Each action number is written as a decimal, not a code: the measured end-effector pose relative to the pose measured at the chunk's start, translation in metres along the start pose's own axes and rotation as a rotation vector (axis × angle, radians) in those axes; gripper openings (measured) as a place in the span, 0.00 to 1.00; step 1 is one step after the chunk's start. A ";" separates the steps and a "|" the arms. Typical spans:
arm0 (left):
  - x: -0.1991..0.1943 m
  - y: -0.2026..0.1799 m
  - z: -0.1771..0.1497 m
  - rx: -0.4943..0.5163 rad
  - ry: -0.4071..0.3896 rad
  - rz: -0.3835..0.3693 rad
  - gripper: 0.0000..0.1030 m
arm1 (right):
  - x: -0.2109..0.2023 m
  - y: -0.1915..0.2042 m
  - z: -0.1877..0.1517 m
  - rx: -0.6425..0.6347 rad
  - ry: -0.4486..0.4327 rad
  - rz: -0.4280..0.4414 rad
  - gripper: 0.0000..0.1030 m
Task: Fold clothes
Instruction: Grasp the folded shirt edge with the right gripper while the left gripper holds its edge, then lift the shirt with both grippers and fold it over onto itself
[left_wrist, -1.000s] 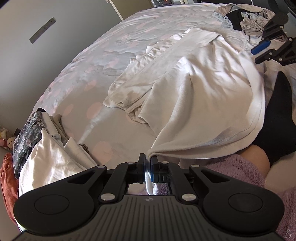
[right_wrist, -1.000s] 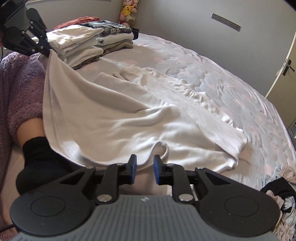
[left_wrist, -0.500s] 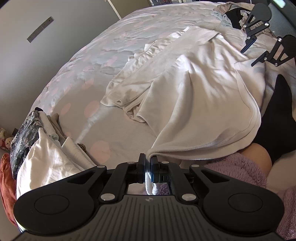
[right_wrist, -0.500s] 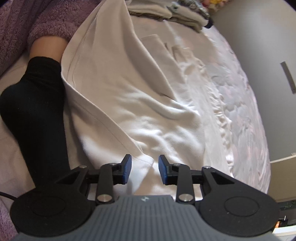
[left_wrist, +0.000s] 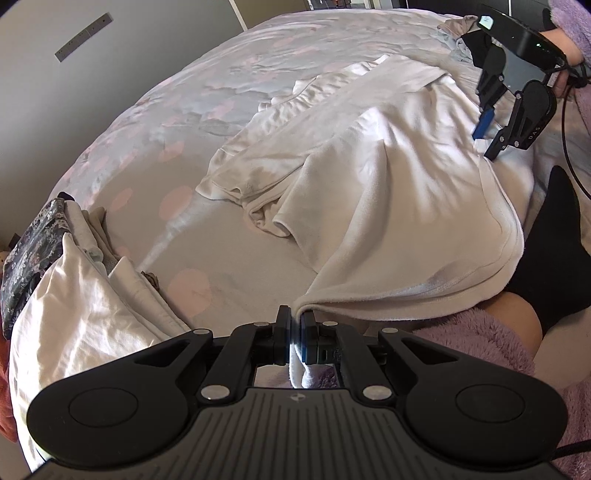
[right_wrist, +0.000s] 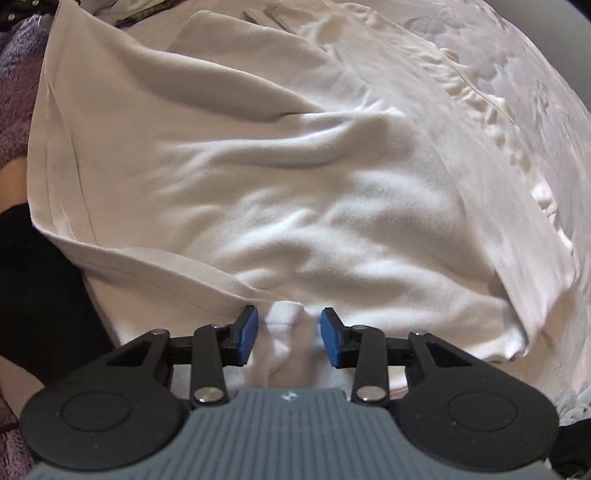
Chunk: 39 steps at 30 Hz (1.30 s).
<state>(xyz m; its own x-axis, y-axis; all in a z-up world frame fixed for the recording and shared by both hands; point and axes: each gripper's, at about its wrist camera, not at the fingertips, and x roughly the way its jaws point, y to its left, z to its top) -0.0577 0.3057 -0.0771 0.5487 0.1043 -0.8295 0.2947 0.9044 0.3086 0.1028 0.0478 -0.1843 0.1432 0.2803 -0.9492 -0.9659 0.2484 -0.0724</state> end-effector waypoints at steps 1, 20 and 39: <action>0.001 0.001 0.000 -0.004 -0.001 -0.001 0.03 | -0.002 0.001 -0.003 0.012 -0.013 0.014 0.18; -0.051 0.007 -0.006 -0.123 -0.135 0.126 0.03 | -0.185 0.063 -0.124 0.400 -0.629 -0.460 0.08; -0.183 -0.045 0.025 -0.018 -0.500 0.241 0.03 | -0.293 0.100 -0.182 0.630 -1.032 -0.776 0.07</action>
